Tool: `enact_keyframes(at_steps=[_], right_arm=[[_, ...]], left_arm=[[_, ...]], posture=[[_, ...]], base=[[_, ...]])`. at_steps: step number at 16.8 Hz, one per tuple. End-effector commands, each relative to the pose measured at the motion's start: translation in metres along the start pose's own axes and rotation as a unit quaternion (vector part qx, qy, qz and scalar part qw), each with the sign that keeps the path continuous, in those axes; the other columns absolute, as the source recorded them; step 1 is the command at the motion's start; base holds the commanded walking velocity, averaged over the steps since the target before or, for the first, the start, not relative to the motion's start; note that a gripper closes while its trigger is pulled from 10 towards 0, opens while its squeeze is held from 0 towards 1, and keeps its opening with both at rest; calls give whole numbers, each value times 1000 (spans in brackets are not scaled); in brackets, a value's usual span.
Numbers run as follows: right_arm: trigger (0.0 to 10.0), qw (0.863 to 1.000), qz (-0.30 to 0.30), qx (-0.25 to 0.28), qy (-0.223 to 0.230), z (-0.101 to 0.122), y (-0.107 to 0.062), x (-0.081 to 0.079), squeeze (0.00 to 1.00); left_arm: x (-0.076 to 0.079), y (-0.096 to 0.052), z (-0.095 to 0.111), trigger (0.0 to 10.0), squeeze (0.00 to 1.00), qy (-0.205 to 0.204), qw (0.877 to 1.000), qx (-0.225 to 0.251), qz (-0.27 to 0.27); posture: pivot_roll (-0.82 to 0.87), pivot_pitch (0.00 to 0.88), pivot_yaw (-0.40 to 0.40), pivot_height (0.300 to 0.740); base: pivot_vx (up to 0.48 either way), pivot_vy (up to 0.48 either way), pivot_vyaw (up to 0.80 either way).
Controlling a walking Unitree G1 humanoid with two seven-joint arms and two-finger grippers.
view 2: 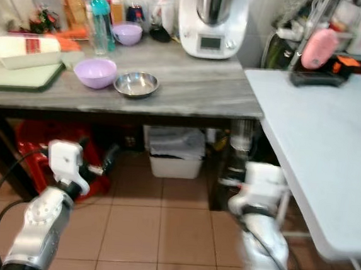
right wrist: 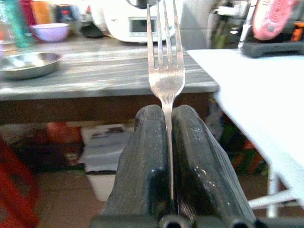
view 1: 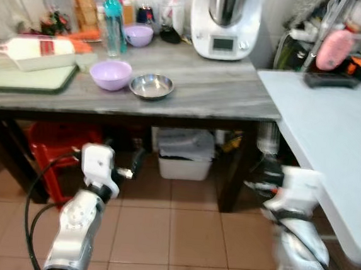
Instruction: Setting the table
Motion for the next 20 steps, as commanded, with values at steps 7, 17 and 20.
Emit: enact_keyframes(at_steps=[7,17,20], right_arm=[[10000,999,27,16,11,7,2,-15,0],[10000,999,29,16,10,6,4,-17,0],[10000,999,30,16,11,6,5,-17,0]], left_arm=[[-13,-15,-2,10000,0,28,999,-10,30],[-4,-9,2,10000,0,18,1000,-5,17],[-2,-9,2,10000,0,16,1000,-5,15]], posture=[[-43,0,-2,740],[-40,0,0,740],[-38,0,0,740]], base=[[366,0,0],[365,0,0],[350,0,577]])
Point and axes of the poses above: a point about 5 cm out from each wrist's last joint towards the gripper, its own y axis pointing out of the wrist towards the gripper, its own z axis along the axis of the wrist's last joint, x = y × z, the point moved 2 cm from there along y, pointing out of the wrist towards the gripper, and after that the axes turned 9 degrees about y, right-handed, at the moved point
